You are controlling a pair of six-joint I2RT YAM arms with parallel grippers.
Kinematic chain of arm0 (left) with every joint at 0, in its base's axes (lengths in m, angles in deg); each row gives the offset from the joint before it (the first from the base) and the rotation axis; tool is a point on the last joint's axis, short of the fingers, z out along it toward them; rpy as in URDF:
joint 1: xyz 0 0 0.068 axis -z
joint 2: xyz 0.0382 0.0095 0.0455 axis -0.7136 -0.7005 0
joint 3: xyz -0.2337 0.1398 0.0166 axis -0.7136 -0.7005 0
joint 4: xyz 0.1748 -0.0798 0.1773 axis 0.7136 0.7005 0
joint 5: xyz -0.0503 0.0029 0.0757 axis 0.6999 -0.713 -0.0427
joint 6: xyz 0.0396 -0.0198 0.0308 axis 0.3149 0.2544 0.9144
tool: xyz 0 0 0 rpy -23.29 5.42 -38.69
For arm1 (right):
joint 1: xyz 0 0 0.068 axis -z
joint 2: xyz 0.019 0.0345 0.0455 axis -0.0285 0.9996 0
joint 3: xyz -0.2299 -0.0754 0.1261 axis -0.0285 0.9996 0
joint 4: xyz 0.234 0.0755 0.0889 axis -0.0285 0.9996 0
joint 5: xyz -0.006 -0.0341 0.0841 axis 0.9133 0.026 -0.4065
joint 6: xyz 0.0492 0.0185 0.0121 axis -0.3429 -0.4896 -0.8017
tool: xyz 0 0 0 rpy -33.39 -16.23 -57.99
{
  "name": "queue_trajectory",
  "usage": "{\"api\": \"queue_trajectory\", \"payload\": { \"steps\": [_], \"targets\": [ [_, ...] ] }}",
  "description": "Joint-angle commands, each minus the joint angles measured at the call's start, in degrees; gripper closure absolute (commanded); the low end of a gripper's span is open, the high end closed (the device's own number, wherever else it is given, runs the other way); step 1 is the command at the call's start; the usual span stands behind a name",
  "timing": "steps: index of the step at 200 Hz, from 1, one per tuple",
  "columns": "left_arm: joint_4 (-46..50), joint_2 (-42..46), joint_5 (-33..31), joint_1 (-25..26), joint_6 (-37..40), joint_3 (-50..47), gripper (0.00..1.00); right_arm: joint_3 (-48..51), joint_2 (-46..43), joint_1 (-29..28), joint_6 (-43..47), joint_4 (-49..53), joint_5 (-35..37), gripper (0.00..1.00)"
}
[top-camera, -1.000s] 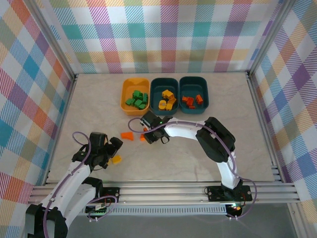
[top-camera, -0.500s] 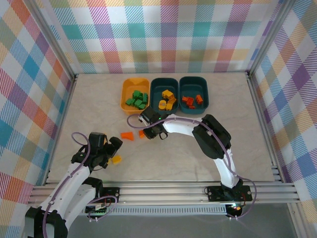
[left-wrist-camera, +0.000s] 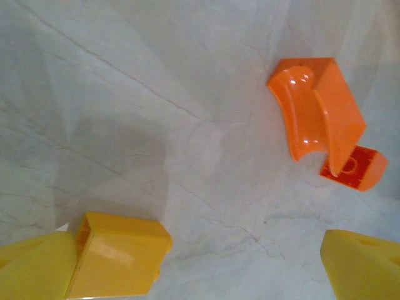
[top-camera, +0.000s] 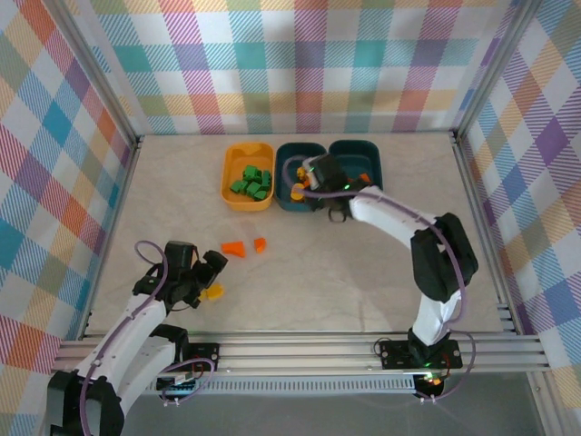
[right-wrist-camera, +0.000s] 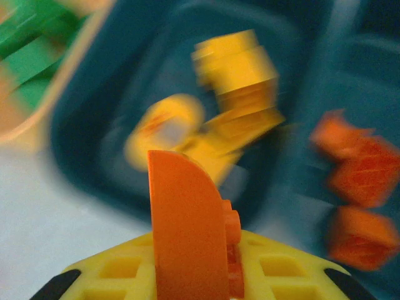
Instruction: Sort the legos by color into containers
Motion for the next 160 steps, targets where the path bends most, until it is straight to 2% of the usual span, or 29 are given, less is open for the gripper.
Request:
{"api": "queue_trajectory", "payload": {
  "steps": [1, 47, 64, 77, 94, 114, 131, 142, 160],
  "targets": [
    [-4.4, -0.8, 3.7, -0.1, 0.8, -1.3, 0.02, -3.2, 4.5, 6.3, -3.7, 5.5, 1.2, 0.73],
    [-1.4, -1.3, 4.6, 0.0, 4.2, -1.2, 0.01, -10.1, 11.8, 10.7, -5.6, 9.5, 1.1, 0.65],
    [0.2, -0.3, 4.1, 0.0, 4.8, -1.3, 0.01, -11.1, 11.9, 10.8, -6.0, 9.8, 2.5, 0.55],
    [1.2, 0.9, 3.4, 0.0, 5.0, -1.3, 0.01, -11.1, 10.6, 10.7, -7.1, 9.8, 4.4, 0.39],
    [2.3, 2.2, 2.6, 0.0, 4.9, -1.3, 0.01, -8.6, 6.4, 9.7, -8.3, 8.4, 6.2, 0.38],
    [4.0, 4.0, 0.0, 0.0, 3.9, -1.2, 0.00, -3.3, -0.6, 5.6, -8.9, 4.9, 9.2, 0.37],
    [5.2, 5.0, -2.9, -0.1, 1.9, -1.3, 0.00, 0.9, -5.2, -1.0, -10.2, 2.3, 9.5, 0.37],
    [5.7, 4.9, -4.7, -0.3, 0.4, -1.5, 0.00, 3.2, -6.2, -6.9, -10.9, 0.6, 11.2, 0.35],
    [5.5, 4.1, -5.9, -0.6, -2.1, -2.0, 0.00, 3.9, -3.9, -14.7, -14.5, -0.3, 9.8, 0.31]
  ]
}}
